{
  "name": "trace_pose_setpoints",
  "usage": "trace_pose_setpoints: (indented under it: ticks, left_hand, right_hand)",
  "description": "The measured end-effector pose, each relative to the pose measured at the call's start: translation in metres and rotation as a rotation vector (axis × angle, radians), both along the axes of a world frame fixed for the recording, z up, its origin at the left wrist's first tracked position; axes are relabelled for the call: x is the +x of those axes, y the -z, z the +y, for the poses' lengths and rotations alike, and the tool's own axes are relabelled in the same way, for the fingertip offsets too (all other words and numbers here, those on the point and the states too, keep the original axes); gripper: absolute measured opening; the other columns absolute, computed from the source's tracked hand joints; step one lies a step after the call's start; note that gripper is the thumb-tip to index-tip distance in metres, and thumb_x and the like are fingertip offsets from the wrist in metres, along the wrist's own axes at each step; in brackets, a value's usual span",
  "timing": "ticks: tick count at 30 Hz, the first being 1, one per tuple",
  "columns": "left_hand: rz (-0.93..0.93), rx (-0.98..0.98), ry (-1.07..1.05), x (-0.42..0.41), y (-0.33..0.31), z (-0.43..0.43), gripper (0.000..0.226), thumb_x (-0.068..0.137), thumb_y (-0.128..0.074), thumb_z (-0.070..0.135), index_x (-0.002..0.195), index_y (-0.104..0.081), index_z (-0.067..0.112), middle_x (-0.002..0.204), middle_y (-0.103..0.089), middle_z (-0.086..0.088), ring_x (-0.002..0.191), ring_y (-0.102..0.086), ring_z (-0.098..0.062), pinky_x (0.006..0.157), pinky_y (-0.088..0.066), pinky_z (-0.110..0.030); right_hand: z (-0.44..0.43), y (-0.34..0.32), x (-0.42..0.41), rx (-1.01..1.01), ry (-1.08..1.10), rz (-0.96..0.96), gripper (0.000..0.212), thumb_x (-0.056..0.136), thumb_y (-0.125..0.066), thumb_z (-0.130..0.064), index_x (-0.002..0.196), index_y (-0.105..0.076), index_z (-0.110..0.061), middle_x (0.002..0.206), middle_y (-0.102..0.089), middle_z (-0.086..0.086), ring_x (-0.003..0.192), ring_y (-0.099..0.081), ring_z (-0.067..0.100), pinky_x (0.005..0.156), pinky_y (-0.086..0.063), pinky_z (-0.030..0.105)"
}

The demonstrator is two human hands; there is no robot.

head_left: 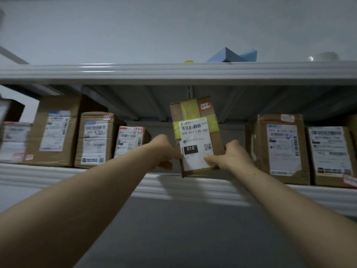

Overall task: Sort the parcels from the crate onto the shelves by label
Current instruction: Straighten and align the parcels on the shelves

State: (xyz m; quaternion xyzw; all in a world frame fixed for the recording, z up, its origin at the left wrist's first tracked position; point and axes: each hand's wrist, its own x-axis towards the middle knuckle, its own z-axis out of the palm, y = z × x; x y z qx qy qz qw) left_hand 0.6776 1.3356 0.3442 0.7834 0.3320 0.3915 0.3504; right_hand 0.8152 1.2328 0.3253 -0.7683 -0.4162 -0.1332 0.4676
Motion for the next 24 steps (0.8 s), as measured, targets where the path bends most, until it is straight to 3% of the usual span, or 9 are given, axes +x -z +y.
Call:
trace_pose_setpoints:
  ticks: [3, 6, 11, 13, 15, 19, 24]
  left_hand:
    - [-0.038, -0.020, 0.039, -0.010, -0.006, 0.002, 0.034, 0.085, -0.070, 0.009, 0.115, -0.059, -0.002, 0.085, -0.064, -0.012, 0.065, -0.061, -0.018, 0.058, -0.058, -0.027]
    - [-0.061, -0.008, 0.053, -0.008, -0.010, 0.003, 0.029, 0.087, -0.068, 0.011, 0.113, -0.060, -0.001, 0.098, -0.065, -0.013, 0.080, -0.062, -0.021, 0.070, -0.058, -0.029]
    - [-0.078, 0.015, 0.055, -0.003, -0.013, 0.008, 0.019, 0.089, -0.064, 0.006, 0.104, -0.060, -0.004, 0.097, -0.067, -0.016, 0.078, -0.064, -0.024, 0.070, -0.058, -0.033]
    - [-0.066, 0.036, 0.046, -0.005, -0.015, 0.010, 0.008, 0.090, -0.063, 0.007, 0.090, -0.059, 0.000, 0.086, -0.065, -0.011, 0.070, -0.064, -0.020, 0.066, -0.058, -0.030]
    - [-0.061, 0.054, 0.040, -0.007, -0.017, 0.012, 0.013, 0.090, -0.063, 0.009, 0.079, -0.057, 0.006, 0.079, -0.064, -0.007, 0.065, -0.063, -0.017, 0.061, -0.057, -0.027]
    - [-0.081, 0.072, 0.036, -0.011, -0.018, 0.015, 0.019, 0.091, -0.062, 0.007, 0.073, -0.055, 0.009, 0.075, -0.063, -0.006, 0.061, -0.062, -0.017, 0.052, -0.055, -0.025]
    - [-0.119, 0.124, -0.007, -0.012, -0.022, 0.020, 0.009, 0.089, -0.064, 0.006, 0.082, -0.062, 0.002, 0.087, -0.068, -0.014, 0.078, -0.070, -0.028, 0.069, -0.060, -0.040]
  right_hand:
    - [0.011, -0.008, 0.008, 0.047, -0.037, 0.088, 0.066, 0.067, -0.083, -0.039, 0.116, -0.055, -0.005, 0.111, -0.064, 0.008, 0.098, -0.061, 0.023, 0.073, -0.049, 0.032]
    - [0.013, -0.011, 0.012, 0.065, -0.103, 0.153, 0.058, 0.066, -0.086, -0.030, 0.111, -0.060, -0.002, 0.102, -0.064, 0.006, 0.090, -0.060, 0.020, 0.062, -0.047, 0.028]
    - [0.016, -0.013, 0.019, 0.045, -0.136, 0.199, 0.064, 0.066, -0.087, -0.026, 0.112, -0.050, -0.003, 0.109, -0.062, 0.010, 0.098, -0.062, 0.026, 0.081, -0.054, 0.040]
    - [0.017, -0.019, 0.018, 0.002, -0.162, 0.180, 0.058, 0.067, -0.086, -0.026, 0.109, -0.055, -0.001, 0.103, -0.066, 0.009, 0.088, -0.064, 0.023, 0.063, -0.051, 0.032]
    - [0.018, -0.024, 0.018, -0.026, -0.176, 0.169, 0.058, 0.067, -0.086, -0.026, 0.112, -0.058, -0.003, 0.102, -0.068, 0.010, 0.085, -0.066, 0.022, 0.055, -0.044, 0.026]
    - [0.021, -0.029, 0.019, -0.050, -0.162, 0.146, 0.068, 0.063, -0.088, -0.030, 0.117, -0.056, -0.005, 0.107, -0.066, 0.010, 0.094, -0.065, 0.026, 0.062, -0.048, 0.030]
    - [0.022, -0.034, 0.013, -0.016, -0.211, 0.181, 0.059, 0.065, -0.087, -0.027, 0.108, -0.055, -0.004, 0.099, -0.067, 0.012, 0.085, -0.066, 0.023, 0.071, -0.054, 0.035]
